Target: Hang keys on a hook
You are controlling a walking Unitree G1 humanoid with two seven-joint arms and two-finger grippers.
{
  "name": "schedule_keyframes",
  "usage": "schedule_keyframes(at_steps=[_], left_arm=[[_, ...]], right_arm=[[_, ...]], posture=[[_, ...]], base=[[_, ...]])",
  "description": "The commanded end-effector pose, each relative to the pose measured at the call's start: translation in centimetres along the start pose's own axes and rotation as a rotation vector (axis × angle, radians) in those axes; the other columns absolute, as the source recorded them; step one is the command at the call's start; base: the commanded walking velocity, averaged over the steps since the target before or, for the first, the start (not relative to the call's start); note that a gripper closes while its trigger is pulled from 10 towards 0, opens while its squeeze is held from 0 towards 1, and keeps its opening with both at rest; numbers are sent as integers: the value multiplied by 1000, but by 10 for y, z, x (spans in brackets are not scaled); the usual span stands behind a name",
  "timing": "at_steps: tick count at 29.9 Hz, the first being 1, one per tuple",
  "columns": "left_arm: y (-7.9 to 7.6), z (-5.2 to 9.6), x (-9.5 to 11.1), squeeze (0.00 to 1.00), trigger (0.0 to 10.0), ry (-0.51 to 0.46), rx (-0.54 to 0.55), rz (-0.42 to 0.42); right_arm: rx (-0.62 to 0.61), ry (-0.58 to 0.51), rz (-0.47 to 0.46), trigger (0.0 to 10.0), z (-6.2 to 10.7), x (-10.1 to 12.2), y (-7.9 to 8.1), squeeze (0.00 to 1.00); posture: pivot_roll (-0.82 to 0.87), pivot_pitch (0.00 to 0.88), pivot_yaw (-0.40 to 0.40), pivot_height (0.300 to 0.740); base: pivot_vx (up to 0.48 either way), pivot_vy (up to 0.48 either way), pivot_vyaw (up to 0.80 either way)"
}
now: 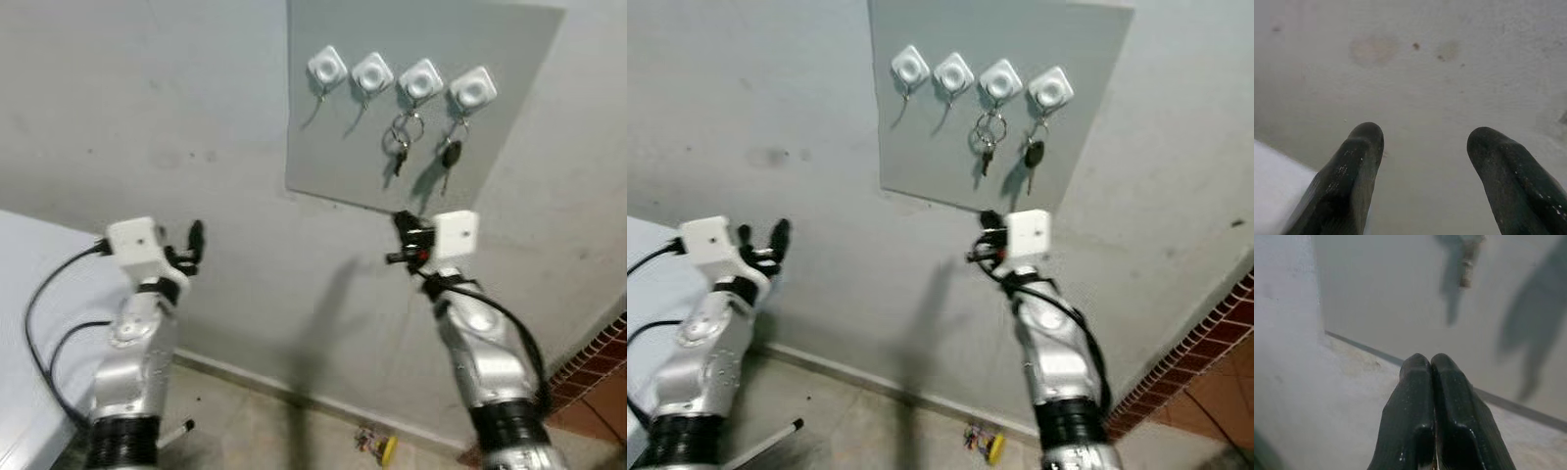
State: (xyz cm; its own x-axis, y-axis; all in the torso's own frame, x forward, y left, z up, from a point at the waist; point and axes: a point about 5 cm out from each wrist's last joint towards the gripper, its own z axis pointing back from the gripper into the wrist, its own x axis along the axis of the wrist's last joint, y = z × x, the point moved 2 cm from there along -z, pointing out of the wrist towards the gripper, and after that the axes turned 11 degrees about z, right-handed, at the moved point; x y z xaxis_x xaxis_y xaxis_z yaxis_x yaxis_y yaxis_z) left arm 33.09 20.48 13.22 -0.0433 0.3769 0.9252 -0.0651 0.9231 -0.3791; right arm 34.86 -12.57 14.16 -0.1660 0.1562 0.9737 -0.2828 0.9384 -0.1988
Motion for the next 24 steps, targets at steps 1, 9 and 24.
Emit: schedule_keyframes(at_steps=[1,9,24], left_arm=[[-12,-3,2,0,10000,-11,-33,-3],[-20,-2,7,0,10000,-52,-64,-10],[-43,4,11,0,10000,-49,-209,-16]], right_arm=[[-29,-19,14,10000,2,6,-13,0],[4,-12,18,10000,3,4,-9,0],[122,-32,16,10000,1,11,1,0]], posture=[[-110,0,-20,740],[-111,0,-22,740],[-107,0,-25,740]], base=[[364,0,0],[45,0,0],[0,0,0]])
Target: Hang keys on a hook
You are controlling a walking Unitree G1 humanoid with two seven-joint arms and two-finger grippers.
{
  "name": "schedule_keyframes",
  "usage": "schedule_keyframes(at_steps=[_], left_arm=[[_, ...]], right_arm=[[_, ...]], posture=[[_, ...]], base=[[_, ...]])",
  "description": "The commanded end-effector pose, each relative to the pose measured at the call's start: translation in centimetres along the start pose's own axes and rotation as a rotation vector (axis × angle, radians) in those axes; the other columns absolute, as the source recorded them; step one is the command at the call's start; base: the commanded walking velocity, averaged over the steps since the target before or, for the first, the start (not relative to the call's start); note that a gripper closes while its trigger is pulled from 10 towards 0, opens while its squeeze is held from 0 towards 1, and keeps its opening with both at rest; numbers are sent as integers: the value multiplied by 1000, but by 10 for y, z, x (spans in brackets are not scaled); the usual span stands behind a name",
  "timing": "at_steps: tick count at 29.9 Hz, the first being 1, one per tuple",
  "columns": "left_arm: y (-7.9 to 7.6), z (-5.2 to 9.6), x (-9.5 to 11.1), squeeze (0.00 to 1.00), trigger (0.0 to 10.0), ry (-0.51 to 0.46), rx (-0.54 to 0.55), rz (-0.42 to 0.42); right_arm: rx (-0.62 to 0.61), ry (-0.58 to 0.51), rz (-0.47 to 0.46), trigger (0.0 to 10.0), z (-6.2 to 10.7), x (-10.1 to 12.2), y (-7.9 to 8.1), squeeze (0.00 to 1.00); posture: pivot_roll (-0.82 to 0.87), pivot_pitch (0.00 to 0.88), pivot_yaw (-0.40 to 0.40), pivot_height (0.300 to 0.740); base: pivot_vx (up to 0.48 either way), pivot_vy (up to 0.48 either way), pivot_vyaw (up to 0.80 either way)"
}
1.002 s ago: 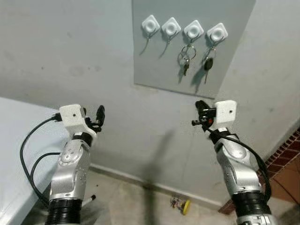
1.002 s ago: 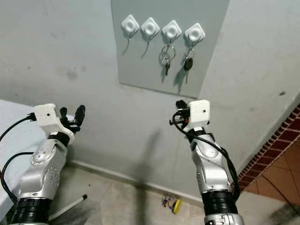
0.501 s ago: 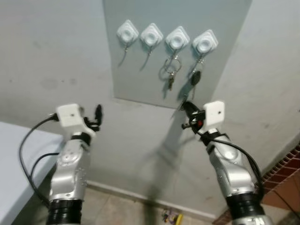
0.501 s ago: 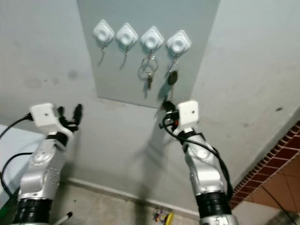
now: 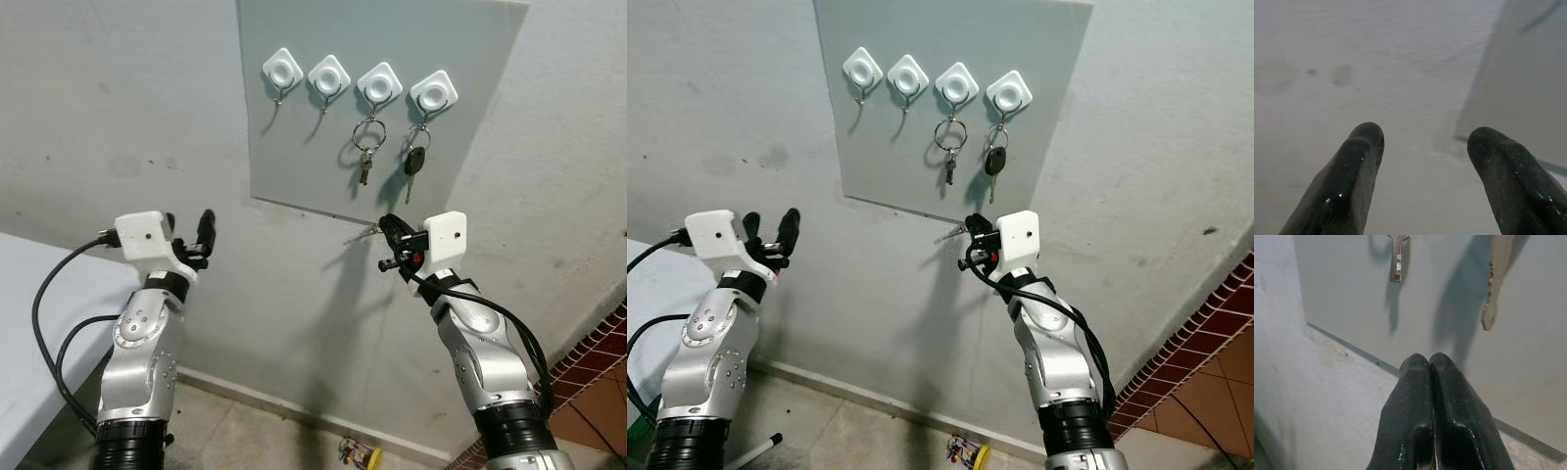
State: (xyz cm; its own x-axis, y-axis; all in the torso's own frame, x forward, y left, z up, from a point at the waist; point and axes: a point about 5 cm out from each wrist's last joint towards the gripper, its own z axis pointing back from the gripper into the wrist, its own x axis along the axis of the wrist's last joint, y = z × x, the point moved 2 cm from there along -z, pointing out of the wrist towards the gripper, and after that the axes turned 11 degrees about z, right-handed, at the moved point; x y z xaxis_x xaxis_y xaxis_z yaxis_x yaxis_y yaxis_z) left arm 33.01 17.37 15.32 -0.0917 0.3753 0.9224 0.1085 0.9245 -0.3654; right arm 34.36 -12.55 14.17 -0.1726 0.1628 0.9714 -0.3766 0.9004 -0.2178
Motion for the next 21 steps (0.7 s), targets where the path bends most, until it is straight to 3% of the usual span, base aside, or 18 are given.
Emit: schedule_keyframes(at_steps=[1,6,8,12,21], left_arm=[[-10,0,3,0,10000,4,-53,-25],[-13,1,3,0,10000,9,-73,-35],[-28,2,4,0,10000,13,-163,-70],[-39,3,6,0,10000,16,-214,-96],[-55,5,13,0,10000,-1,-278,-115]], right_arm=[[34,-33,10,10000,-4,12,0,0],[51,-37,10,10000,-4,13,1,0],[179,-96,-3,10000,-8,30,12,0],[288,-135,-15,10000,-10,43,23,0],[424,-212,-66,10000,-10,66,45,0]], posture=[[-107,0,-25,740],[-107,0,-25,740],[-106,0,-27,740],[-107,2,-27,740],[-103,9,-28,740]], base=[[0,0,0],[0,0,0],[0,0,0],[0,0,0],[0,0,0]])
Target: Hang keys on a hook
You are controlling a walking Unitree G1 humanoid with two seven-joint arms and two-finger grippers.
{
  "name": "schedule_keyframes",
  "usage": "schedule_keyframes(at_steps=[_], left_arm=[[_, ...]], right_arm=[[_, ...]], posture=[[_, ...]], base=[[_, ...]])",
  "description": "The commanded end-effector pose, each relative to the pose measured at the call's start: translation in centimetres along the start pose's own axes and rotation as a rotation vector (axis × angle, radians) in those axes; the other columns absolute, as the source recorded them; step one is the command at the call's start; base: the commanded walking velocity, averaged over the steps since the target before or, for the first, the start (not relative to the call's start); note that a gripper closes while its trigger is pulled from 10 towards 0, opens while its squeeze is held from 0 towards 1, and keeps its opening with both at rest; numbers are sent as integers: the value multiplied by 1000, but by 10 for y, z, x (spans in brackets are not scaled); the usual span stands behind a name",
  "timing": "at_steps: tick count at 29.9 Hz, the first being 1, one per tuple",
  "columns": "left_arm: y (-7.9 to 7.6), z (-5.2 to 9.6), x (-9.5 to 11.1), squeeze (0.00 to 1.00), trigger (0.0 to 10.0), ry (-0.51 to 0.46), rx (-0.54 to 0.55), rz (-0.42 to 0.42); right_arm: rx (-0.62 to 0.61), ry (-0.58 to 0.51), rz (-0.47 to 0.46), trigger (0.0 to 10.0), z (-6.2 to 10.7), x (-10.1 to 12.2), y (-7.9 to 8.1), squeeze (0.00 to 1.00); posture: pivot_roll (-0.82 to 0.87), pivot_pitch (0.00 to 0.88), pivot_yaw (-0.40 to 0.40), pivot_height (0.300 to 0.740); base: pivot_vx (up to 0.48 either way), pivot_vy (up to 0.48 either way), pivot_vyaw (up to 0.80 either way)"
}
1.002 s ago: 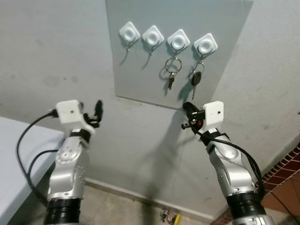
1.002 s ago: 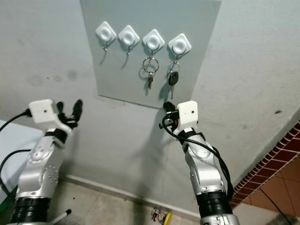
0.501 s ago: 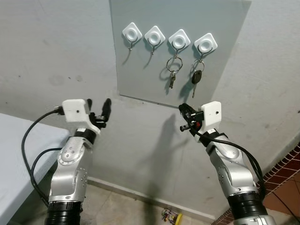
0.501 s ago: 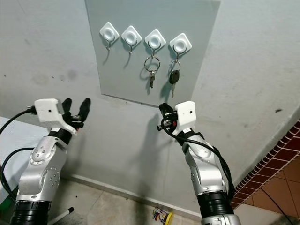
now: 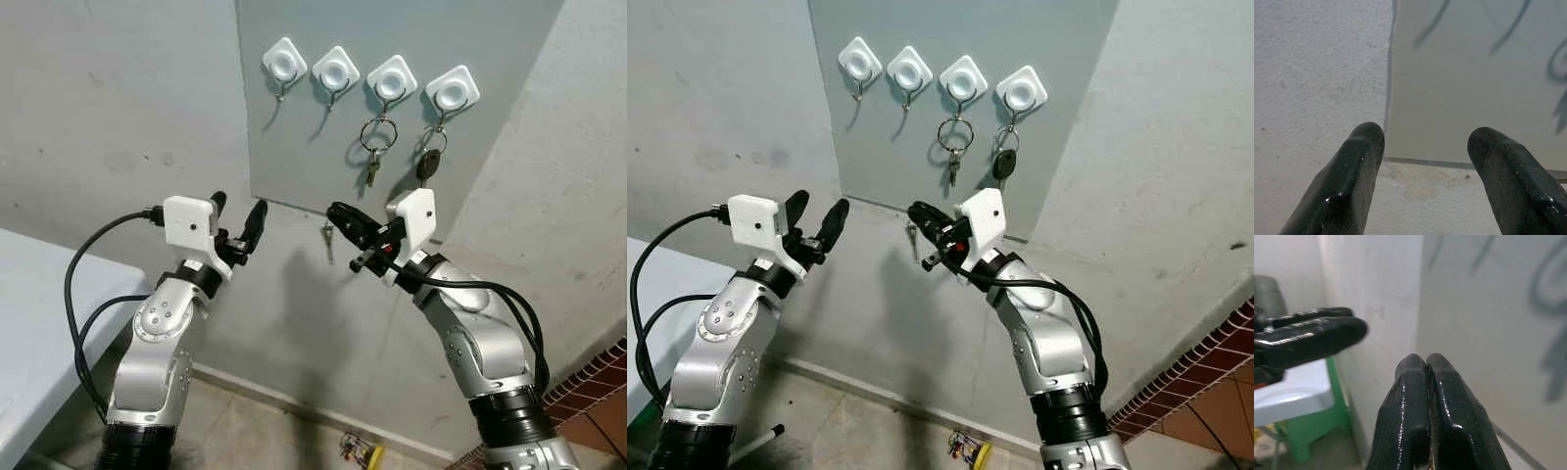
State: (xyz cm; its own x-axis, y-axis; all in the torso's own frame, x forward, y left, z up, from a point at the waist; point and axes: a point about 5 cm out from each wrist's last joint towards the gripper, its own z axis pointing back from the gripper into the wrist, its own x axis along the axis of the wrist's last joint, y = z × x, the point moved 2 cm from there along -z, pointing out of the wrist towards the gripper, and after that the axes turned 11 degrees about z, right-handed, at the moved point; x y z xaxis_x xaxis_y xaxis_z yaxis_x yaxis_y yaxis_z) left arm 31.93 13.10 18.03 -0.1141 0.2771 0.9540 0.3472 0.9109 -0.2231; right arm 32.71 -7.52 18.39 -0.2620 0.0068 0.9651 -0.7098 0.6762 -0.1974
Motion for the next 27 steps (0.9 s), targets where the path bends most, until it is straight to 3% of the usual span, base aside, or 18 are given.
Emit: schedule_keyframes(at_steps=[1,11,21,27], left_arm=[[-5,0,5,0,10000,-7,-24,-10],[-8,-2,17,0,10000,-35,-37,-11],[-11,-2,21,0,10000,-43,-43,-10],[-14,-3,22,0,10000,-44,-55,0]], right_arm=[[45,-69,7,10000,-7,19,5,0],[30,-184,-20,10000,-20,49,2,0],[-30,-232,-22,10000,-29,64,-7,0],[-51,-282,-12,10000,-45,79,-9,0]], posture=[[-101,10,-29,740],[-92,5,-34,740],[-87,0,-35,740],[-84,0,-35,740]], base=[[0,0,0],[0,0,0],[0,0,0],[0,0,0]])
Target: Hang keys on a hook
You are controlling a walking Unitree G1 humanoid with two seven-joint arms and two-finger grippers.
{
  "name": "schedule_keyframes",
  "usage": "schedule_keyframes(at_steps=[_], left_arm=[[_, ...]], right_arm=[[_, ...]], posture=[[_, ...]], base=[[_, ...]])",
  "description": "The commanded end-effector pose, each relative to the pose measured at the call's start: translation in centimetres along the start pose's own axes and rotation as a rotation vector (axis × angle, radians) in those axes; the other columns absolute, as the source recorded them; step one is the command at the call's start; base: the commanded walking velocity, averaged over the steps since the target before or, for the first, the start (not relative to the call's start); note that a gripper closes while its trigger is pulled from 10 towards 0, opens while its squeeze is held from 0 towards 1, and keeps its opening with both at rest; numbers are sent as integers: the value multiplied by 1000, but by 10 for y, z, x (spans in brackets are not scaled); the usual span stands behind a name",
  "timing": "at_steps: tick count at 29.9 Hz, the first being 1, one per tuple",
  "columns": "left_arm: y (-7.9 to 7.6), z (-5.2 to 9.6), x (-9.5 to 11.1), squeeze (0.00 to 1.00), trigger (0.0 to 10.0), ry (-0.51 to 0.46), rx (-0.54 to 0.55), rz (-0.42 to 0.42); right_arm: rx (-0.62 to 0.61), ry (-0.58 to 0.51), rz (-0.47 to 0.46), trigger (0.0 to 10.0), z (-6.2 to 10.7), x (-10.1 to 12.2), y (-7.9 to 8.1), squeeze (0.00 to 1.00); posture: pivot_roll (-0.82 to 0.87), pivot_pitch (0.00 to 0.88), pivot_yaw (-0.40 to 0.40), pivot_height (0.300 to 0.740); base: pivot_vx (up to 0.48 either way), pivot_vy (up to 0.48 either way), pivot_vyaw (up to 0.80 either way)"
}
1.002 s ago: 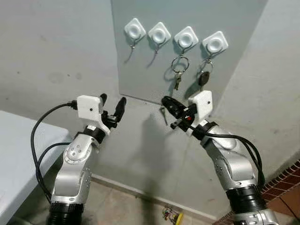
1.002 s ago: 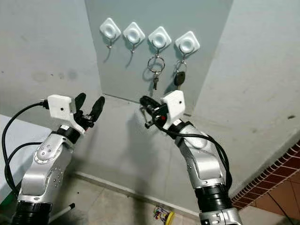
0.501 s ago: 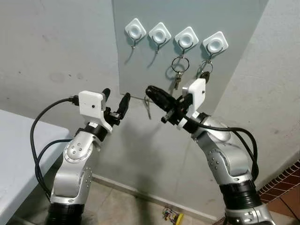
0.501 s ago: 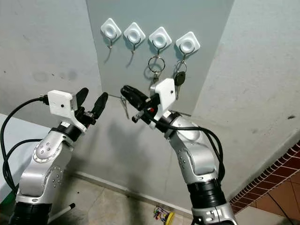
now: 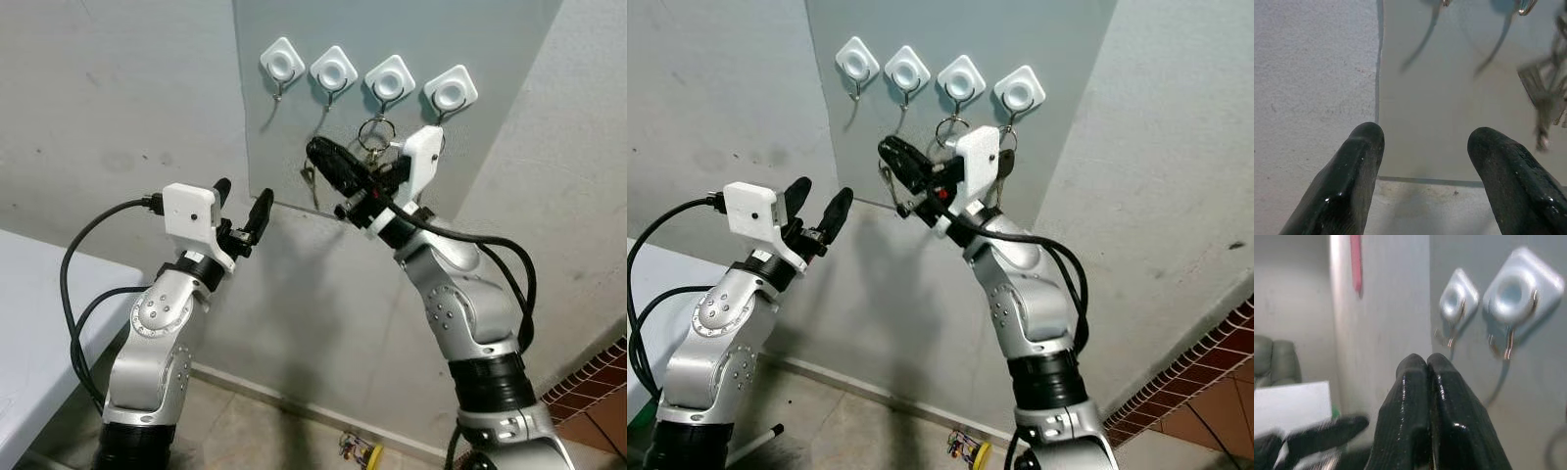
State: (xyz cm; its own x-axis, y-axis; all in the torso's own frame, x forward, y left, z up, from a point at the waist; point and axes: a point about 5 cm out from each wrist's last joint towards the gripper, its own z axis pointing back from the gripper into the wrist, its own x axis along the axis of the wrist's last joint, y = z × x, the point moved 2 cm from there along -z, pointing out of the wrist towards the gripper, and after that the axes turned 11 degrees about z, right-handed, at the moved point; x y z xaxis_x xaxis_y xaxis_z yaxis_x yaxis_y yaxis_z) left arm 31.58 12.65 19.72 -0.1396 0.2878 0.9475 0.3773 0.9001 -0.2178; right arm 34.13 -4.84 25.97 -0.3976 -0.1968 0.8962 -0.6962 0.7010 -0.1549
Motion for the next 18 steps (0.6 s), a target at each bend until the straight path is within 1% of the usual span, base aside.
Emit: schedule_keyframes(at_steps=[1,6,14,18], left_arm=[[-5,-2,6,0,10000,-15,-24,-1],[-10,-2,5,0,10000,-10,-45,1],[-15,-2,5,0,10000,-4,-61,1],[-17,-1,4,0,10000,1,-64,8]], right_arm=[[-10,-32,21,10000,-6,8,-2,0],[-19,-46,34,10000,-18,12,-5,0],[-22,-67,49,10000,-27,16,-9,0],[-46,-85,54,10000,-31,21,-15,0]], posture=[[-84,0,-35,740],[-81,0,-39,740],[-77,0,-43,740],[-79,0,-44,740]], base=[[0,0,0],[0,0,0],[0,0,0],[0,0,0]])
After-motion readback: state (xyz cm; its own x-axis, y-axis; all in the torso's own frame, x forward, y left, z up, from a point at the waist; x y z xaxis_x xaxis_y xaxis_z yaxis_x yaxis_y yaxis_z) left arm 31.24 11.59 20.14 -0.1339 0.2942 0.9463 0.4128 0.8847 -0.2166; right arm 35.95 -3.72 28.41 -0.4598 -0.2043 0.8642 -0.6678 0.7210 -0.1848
